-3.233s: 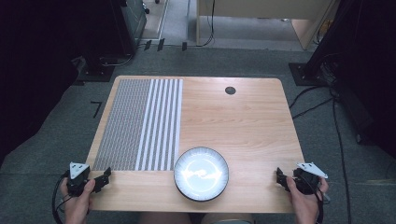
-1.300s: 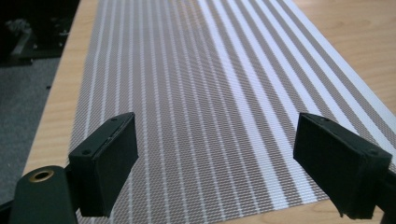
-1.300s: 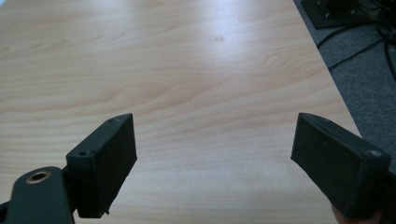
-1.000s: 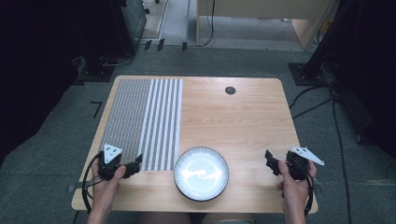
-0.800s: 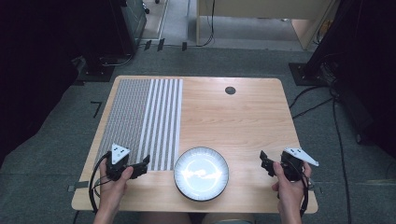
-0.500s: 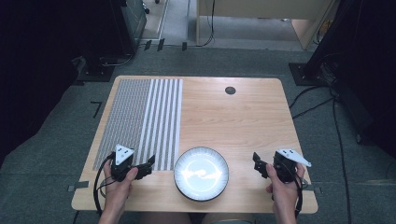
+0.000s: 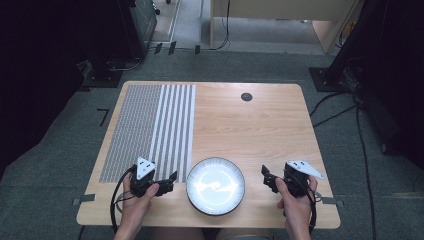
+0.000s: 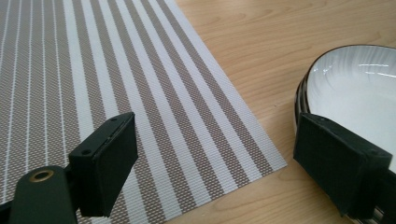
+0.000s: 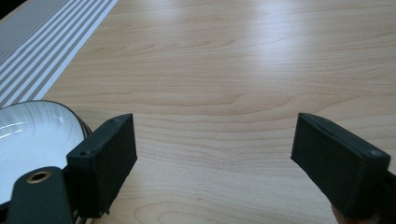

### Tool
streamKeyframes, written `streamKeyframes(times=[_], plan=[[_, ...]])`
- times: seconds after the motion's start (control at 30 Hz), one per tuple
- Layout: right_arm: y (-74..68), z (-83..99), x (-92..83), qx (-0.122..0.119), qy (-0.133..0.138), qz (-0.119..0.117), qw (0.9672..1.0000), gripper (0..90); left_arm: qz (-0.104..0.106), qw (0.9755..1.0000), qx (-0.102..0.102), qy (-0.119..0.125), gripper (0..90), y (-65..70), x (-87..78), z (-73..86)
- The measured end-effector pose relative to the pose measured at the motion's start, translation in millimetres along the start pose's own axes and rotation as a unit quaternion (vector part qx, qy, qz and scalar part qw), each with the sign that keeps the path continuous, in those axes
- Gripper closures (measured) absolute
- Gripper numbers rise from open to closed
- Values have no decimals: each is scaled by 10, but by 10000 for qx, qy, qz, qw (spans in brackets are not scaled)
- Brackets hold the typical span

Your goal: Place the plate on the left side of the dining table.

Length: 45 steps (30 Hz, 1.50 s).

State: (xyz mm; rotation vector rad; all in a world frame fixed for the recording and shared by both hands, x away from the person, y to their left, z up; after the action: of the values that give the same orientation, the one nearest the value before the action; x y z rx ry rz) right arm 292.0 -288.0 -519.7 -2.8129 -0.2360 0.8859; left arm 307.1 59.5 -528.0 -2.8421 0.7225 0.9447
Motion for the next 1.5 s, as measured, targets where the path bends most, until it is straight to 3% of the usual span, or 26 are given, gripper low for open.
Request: streamKeyframes(times=[0.27, 0.53, 0.8, 1.03, 1.1, 1.17, 1.3, 1.47, 1.5], plan=[[-161, 37, 32, -172, 8, -78, 9998, 144, 61, 10000, 35, -15, 138, 114, 33, 12], [-314, 68, 56, -154, 19, -270, 9995, 145, 106, 9999, -36, -29, 138, 167, 49, 15], [-452, 122, 99, -282, -30, -326, 9991, 166, 188, 9998, 42, -86, 138, 269, 78, 44], [-536, 147, 103, -372, 95, -320, 9988, 275, 430, 9990, 2, -155, 142, 401, 104, 67], [-570, 159, 101, -421, 139, -388, 9983, 395, 544, 9983, -13, -194, 154, 447, 111, 77], [-600, 173, 104, -459, 123, -467, 9978, 444, 596, 9980, -16, -232, 159, 475, 118, 89], [-693, 245, 147, -390, -103, -867, 9954, 506, 676, 9974, -144, -206, 285, 512, 127, 100], [-742, 319, 171, -285, -168, -959, 9948, 618, 812, 9961, -154, -304, 412, 558, 148, 146], [-760, 348, 173, -215, -295, -1014, 9942, 634, 844, 9958, -145, -317, 429, 570, 151, 153]])
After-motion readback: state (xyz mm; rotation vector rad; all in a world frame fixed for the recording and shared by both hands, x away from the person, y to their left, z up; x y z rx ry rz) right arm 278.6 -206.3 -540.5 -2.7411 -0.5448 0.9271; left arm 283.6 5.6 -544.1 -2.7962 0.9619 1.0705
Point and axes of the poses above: each handheld gripper's, and its own axes: x roughly forward along the jaws, z roughly out of its underside, y roughly to its right, the point moved 10 cm from there along x, roughly forward along the jaws, and after that the axes turned 1 degree about y, right-handed, at the moved point
